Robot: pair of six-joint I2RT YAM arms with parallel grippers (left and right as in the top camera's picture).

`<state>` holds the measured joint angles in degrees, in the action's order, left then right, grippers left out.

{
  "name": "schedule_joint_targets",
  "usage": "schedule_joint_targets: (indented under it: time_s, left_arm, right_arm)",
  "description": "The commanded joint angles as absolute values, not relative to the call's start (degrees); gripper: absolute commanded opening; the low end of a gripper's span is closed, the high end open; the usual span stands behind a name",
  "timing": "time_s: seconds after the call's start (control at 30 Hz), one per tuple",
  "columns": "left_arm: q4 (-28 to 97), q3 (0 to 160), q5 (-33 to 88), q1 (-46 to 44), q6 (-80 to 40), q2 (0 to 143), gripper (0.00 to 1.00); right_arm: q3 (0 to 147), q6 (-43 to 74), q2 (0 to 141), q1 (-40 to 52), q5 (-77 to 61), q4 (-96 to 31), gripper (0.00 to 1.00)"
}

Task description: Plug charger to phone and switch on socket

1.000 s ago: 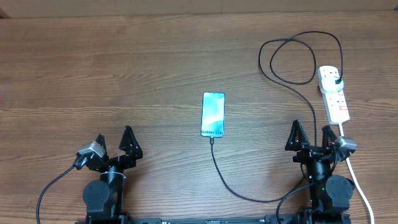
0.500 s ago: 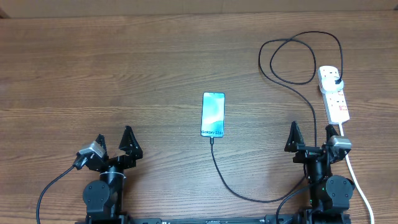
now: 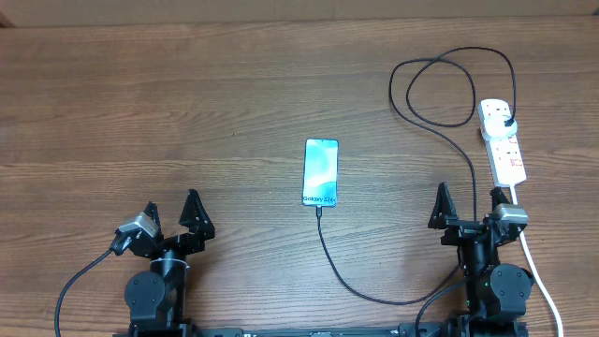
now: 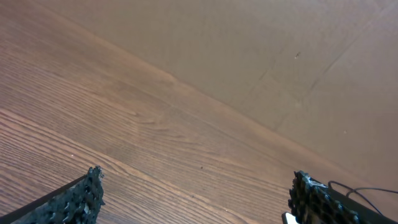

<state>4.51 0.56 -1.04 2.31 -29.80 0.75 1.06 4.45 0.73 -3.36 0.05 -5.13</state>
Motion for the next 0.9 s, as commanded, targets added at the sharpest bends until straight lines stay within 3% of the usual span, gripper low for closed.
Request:
schedule_joint_targets:
  time_s: [0.0,0.4,0.87]
  left_arm:
    - [4.38,0.27,-0.78,2.61,-27.99,0.3,1.0]
    - [4.38,0.27,-0.99,2.61,-2.22,0.3,1.0]
    - [4.38,0.27,-0.97,2.61,-1.23,0.3,1.0]
  right_arm:
    - [0.45,4.01,0.16,-3.51,0.36,-4.78,1.0]
    - [0.45,4.01,0.16,-3.51,0.36,-4.78,1.0]
    - [0.45,4.01,0.16,-3.51,0.36,-4.78,1.0]
